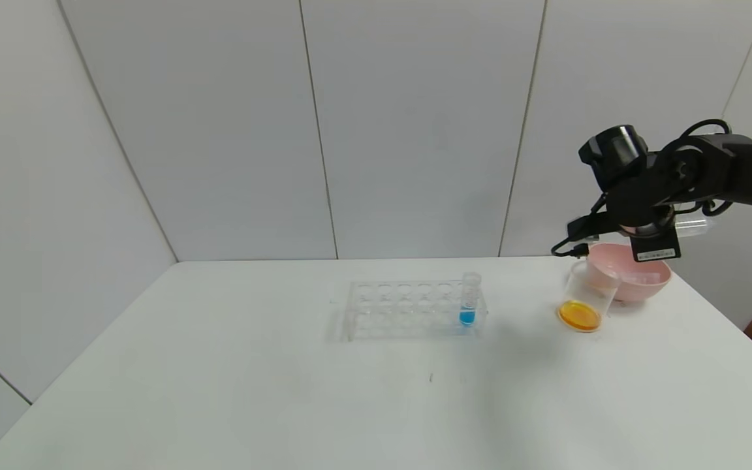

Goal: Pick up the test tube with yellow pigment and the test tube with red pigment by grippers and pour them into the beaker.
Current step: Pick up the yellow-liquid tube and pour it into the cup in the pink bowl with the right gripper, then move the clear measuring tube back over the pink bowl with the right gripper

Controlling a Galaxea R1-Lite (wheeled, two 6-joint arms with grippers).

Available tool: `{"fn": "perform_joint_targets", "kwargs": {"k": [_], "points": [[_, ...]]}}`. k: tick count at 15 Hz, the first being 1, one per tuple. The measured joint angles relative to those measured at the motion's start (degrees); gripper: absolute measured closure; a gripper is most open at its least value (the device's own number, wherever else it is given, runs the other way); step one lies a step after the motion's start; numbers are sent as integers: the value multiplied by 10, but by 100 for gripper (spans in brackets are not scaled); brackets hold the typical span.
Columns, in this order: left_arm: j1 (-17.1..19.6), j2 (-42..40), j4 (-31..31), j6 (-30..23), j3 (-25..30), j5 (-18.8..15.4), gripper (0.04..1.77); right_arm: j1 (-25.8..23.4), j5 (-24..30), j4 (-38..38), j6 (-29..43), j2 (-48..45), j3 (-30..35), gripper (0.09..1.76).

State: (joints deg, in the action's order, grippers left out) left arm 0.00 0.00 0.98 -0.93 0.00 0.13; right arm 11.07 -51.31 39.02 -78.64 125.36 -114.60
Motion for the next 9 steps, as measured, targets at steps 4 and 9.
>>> {"fn": "perform_joint_targets", "kwargs": {"k": [4,9], "points": [[0,0,0,0,0,0,9,-13,102,7,33,-12,2,135],[0,0,0,0,0,0,9,-66,346,14,132,-35,15,135]]}}
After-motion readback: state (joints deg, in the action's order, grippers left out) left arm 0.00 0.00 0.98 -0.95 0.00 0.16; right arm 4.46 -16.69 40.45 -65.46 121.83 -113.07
